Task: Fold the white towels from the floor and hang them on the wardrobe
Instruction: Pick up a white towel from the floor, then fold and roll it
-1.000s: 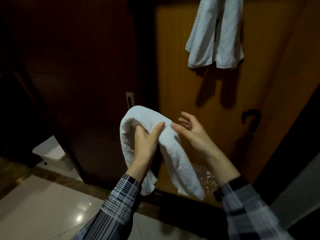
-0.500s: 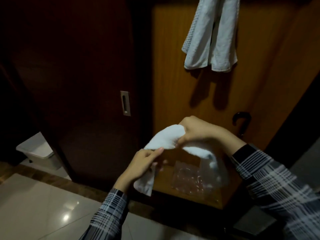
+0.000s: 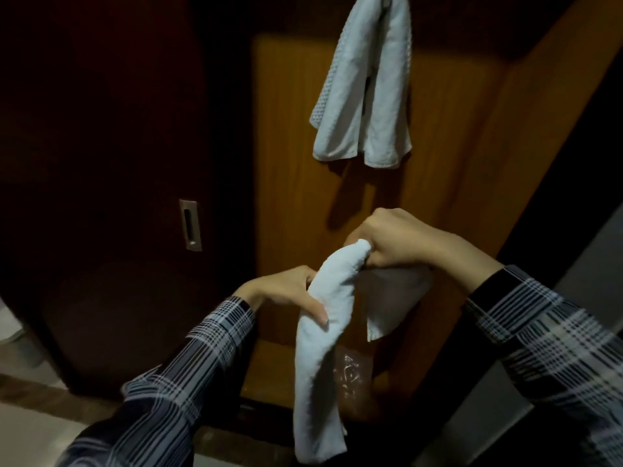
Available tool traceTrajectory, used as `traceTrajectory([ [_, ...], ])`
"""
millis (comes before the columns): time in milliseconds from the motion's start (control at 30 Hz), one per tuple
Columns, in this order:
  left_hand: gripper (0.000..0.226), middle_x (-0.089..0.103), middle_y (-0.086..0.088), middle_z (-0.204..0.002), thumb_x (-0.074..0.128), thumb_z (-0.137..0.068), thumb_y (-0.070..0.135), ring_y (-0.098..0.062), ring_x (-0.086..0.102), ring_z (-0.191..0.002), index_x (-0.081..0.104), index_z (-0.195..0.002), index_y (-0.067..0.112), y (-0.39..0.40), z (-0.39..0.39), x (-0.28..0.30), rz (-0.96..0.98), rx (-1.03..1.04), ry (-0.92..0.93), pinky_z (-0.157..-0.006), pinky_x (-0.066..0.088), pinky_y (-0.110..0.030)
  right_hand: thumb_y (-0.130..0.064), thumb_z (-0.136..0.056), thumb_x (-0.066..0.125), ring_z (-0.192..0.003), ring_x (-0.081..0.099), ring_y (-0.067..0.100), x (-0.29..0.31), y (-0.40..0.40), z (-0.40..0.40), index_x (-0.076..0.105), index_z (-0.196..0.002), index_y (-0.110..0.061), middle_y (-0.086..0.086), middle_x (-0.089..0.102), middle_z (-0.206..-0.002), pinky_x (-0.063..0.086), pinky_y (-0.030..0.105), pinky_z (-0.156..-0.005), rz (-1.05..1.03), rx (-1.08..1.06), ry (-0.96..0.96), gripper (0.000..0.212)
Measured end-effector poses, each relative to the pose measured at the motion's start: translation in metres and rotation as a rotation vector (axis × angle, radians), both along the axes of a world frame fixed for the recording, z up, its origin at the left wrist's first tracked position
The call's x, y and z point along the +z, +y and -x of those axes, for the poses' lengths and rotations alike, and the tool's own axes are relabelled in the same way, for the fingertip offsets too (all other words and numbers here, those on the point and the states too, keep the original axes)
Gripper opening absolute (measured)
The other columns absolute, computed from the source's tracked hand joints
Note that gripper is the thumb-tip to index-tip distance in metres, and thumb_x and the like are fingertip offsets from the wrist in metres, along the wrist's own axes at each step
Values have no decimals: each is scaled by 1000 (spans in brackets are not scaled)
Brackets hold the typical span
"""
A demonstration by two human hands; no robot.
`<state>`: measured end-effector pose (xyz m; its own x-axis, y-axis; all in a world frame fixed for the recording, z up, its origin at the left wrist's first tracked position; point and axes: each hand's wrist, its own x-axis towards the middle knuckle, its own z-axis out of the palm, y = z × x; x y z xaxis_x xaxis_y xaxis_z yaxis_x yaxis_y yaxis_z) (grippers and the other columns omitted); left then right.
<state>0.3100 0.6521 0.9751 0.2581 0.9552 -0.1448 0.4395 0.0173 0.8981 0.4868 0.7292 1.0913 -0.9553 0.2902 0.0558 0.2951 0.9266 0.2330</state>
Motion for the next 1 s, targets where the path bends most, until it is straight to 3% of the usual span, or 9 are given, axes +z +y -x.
traceTrajectory([
  [167,31,72,11,-82,83,-62,15,-4,67,-79,68,-89,18,51,-10,23,-185,117,0,-71,53,-22,-27,-78,58,-91,61,25,18,54,-10,68,-91,-24,-3,68,-87,42,30,-63,-94,-156,196,17],
  [267,52,68,10,-98,70,-52,37,-9,63,-89,60,-102,27,84,-8,44,-412,252,56,-78,52,-26,-26,-77,58,-81,60,27,37,88,-10,59,-75,-18,1,62,-76,33,28,-59,-130,-247,322,8],
  [400,58,59,15,-107,61,-57,37,-5,57,-98,54,-114,28,124,0,96,-713,441,324,-76,42,-9,-31,-81,58,-88,62,28,77,125,-9,64,-84,-19,4,66,-86,35,28,-64,-218,-306,427,14],
  [533,56,69,7,-102,54,-59,58,-18,66,-94,54,-111,38,157,27,164,-854,498,640,-75,55,-38,-35,-88,55,-87,61,25,122,156,-11,62,-89,-19,2,65,-87,27,27,-60,-409,-278,541,17],
  [600,42,69,4,-96,60,-72,52,-23,66,-89,54,-109,33,169,35,203,-961,543,834,-68,53,-36,-24,-81,66,-73,60,26,141,172,-7,61,-83,-17,2,61,-76,16,23,-49,-537,-206,657,9],
  [667,27,66,6,-91,64,-83,32,-23,64,-85,55,-108,25,177,39,243,-1106,620,951,-63,42,-30,-13,-66,80,-59,59,28,162,189,-1,62,-76,-13,5,59,-66,12,17,-50,-618,-195,738,20],
  [767,22,66,3,-94,58,-87,28,-30,64,-88,55,-108,23,191,50,298,-1256,741,1091,-65,42,-35,-10,-68,76,-74,61,33,201,214,8,65,-88,-11,11,63,-79,34,29,-56,-711,-220,792,23],
  [867,29,66,-3,-97,55,-86,31,-33,65,-86,56,-113,20,210,68,342,-1387,754,1214,-62,43,-37,-8,-80,60,-93,58,35,240,236,15,58,-106,-12,12,61,-99,34,34,-67,-719,-308,819,27],
  [1000,43,64,-7,-108,56,-88,27,-34,65,-87,50,-131,19,242,88,388,-1512,736,1277,-58,44,-37,-2,-80,58,-92,59,40,278,266,33,50,-105,-9,16,57,-102,35,36,-64,-689,-369,853,28],
])
